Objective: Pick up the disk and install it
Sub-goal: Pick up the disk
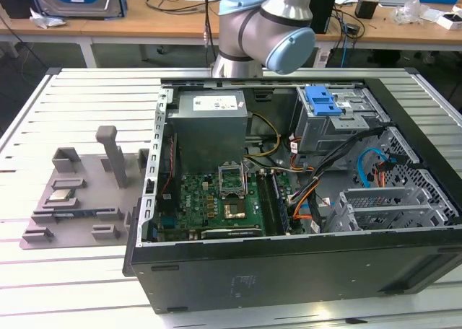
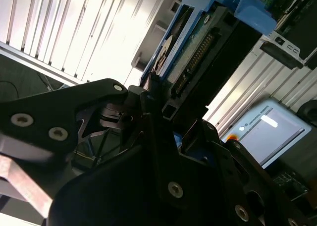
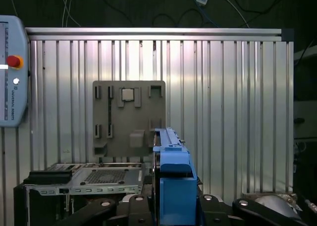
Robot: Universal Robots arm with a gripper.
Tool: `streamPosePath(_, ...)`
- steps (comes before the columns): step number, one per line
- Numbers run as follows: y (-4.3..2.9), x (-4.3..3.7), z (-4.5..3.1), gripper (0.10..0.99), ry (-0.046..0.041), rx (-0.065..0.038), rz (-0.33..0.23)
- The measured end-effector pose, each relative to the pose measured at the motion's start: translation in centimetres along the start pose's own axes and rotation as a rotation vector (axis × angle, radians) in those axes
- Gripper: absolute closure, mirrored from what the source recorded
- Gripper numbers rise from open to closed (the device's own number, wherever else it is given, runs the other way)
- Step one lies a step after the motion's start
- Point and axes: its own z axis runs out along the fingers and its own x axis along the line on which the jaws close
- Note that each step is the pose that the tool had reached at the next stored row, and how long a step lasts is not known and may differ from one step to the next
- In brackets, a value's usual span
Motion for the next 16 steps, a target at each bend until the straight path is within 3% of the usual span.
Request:
streamPosePath(3, -1.62, -0.01, 0.11, 0.725, 0.0001, -0.001, 0.0)
streamPosePath(11, -4.33, -0.03, 0.29, 0.725, 0.0004, -0.002, 0.0)
streamPosePath(12, -5.06, -0.03, 0.34, 0.725, 0.0006, -0.002, 0.0)
streamPosePath(16, -6.66, -0.03, 0.67, 0.725, 0.0006, -0.004, 0.0)
